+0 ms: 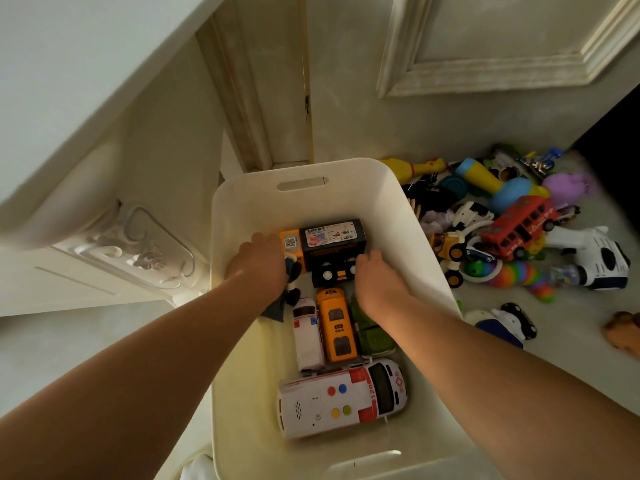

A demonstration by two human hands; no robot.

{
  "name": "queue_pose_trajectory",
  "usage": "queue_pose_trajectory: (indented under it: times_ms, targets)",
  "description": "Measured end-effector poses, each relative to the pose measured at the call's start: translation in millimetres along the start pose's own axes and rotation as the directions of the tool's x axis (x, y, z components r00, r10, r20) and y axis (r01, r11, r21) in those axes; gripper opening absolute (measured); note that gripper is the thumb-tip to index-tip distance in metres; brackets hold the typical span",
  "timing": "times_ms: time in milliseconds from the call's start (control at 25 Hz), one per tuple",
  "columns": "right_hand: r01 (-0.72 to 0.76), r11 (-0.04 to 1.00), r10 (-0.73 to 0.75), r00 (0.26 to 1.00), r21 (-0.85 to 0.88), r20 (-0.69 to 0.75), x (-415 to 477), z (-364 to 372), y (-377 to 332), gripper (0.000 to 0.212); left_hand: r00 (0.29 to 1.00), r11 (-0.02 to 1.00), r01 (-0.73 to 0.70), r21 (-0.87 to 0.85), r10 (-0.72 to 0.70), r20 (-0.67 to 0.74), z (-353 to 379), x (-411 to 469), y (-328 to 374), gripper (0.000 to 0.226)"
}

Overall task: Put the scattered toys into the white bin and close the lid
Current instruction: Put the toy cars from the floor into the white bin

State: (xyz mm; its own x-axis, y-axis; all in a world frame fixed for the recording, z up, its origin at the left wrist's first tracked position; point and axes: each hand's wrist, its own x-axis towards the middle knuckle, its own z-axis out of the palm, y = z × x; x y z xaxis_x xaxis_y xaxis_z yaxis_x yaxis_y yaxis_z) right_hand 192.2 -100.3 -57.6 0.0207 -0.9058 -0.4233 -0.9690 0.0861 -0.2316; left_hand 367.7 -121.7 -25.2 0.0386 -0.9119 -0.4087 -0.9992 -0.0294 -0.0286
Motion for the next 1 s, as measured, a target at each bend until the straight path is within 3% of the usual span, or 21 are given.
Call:
queue_pose_trajectory:
  times_ms: [200,360,520,720,920,1000]
  targets:
    - [0.011,0.998,-0.011,1.0,0.055,-0.003,2.4,4.0,-1.5,0.035,0.982,0.968,-0.143,0.207,0.165,-0.093,5.5,5.0,13.8,0.046]
    - [0.035,0.995,-0.036,0.999,0.09,0.007,7.8,8.7,3.0,0.049,0.989,0.987,-0.108,0.12,0.119,-0.09,6.2,2.7,11.5,0.045]
    - [0.004,1.0,-0.004,1.0,0.005,0.011,12.6,9.5,2.4,0.043,1.0,0.998,0.009,0.058,-0.01,0.003,9.6,-0.8,5.5,0.04]
    - [0.126,0.991,-0.13,0.987,0.046,0.098,14.2,14.4,7.6,0.068,0.998,0.997,0.0,0.079,-0.005,0.059,8.5,4.3,2.5,0.032]
    - [0.093,0.994,-0.1,0.98,0.049,0.174,18.8,19.4,11.6,0.066,0.999,0.997,0.046,0.057,-0.047,0.01,-5.6,1.4,8.5,0.022]
    - [0.079,0.995,-0.088,0.98,0.056,0.177,18.0,19.8,10.0,0.067,0.991,0.993,-0.001,0.117,-0.014,0.131,-7.4,-0.5,9.5,0.015]
